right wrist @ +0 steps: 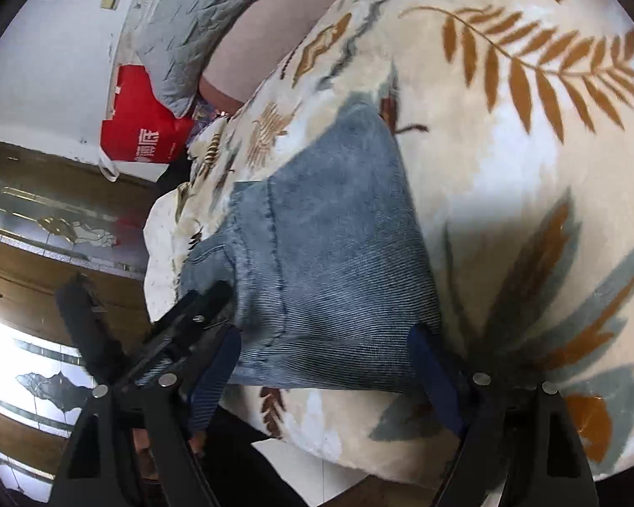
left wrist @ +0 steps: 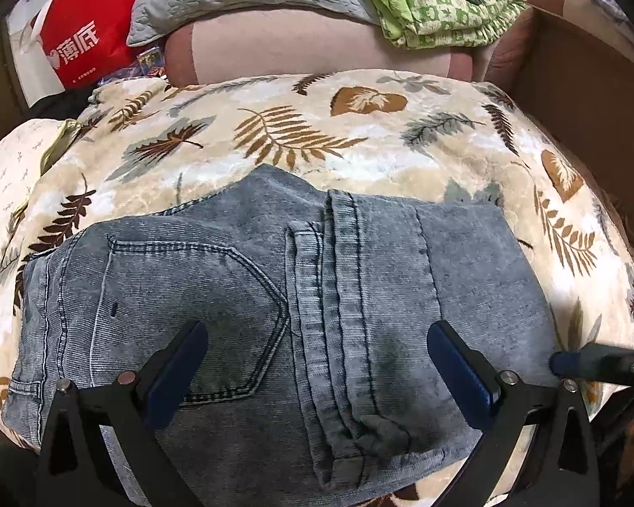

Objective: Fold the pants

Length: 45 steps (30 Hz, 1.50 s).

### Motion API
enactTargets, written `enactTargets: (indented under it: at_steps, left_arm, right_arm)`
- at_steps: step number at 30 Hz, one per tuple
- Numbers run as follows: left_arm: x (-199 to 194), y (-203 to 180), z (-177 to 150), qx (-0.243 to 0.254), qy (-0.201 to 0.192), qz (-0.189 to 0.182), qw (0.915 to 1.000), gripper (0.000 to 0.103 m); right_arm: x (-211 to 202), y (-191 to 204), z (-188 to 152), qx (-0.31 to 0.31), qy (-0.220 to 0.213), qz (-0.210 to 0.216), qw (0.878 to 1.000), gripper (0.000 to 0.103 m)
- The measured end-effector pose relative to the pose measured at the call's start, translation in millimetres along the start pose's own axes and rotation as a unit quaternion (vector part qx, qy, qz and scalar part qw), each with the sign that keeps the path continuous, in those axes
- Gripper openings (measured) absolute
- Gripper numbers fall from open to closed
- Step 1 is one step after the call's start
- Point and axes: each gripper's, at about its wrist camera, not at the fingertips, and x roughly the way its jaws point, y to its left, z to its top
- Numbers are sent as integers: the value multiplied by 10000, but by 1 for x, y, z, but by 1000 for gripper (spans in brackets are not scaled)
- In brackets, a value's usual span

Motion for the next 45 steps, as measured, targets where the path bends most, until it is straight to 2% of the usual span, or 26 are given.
enactTargets:
  at_steps: [4,9,17,20,22,24,27,29,31,34,36,39,40,41,42,44,45]
  left_arm:
    - [8,2,1,-181,50,-82,9998,103]
    - [19,-4,-4,-73,112,-156,9998,103]
    - [23,-14,-8,158,-59,-249,9995,103]
    - [38,-22,-14,378,145,-91,9991,103]
    - [36,-25,-17,466,-8,-25,9989,103]
    - [36,-26,-18,459,-16,-15,9989,103]
    - [36,-25,-17,444,28,-35,9990,103]
    - [33,-23,-14,423,72,-80,9990,103]
    - [26,-19,-11,307,21,-57,9995,103]
    - [-5,0,-9,20,-302,-75,9995,103]
    - [-27,16,-12,-158,-551,37,9983,103]
    - [-54,46,-20,-610,-700,153,9956,103]
    - [-63,58,-24,-794,-717,222,9940,103]
    - [-69,66,-27,-914,-734,233,9928,103]
    - [-79,80,-34,-1113,-802,209,9903,103]
    - [-92,106,-46,-1512,-886,354,9839,103]
    - [-97,125,-56,-1856,-875,409,9779,103]
  right_arm:
    - [-14,14,14,-186,-201,11,9996,84]
    - [-16,17,32,-90,-300,80,9995,84]
    - [9,42,73,-368,-175,170,9990,84]
    - [29,38,97,-264,-14,408,9988,84]
    - [52,26,114,-132,345,479,9982,84]
    - [69,10,123,49,459,40,9989,84]
    - [71,6,128,262,511,202,9981,85]
    - [55,18,124,74,348,10,9994,85]
    - [35,33,112,-181,197,44,9996,85]
    - [7,42,81,-237,-45,73,9997,85]
    - [-1,42,60,-267,-80,91,9996,85]
    - [10,33,33,-276,99,190,9994,85]
    - [19,27,28,-242,193,31,9995,85]
    - [32,19,26,-173,348,-326,9987,85]
    - [38,14,24,-122,397,-439,9982,85]
    - [28,22,21,-184,148,-359,9991,85]
    - [23,32,20,-291,60,-330,9990,85]
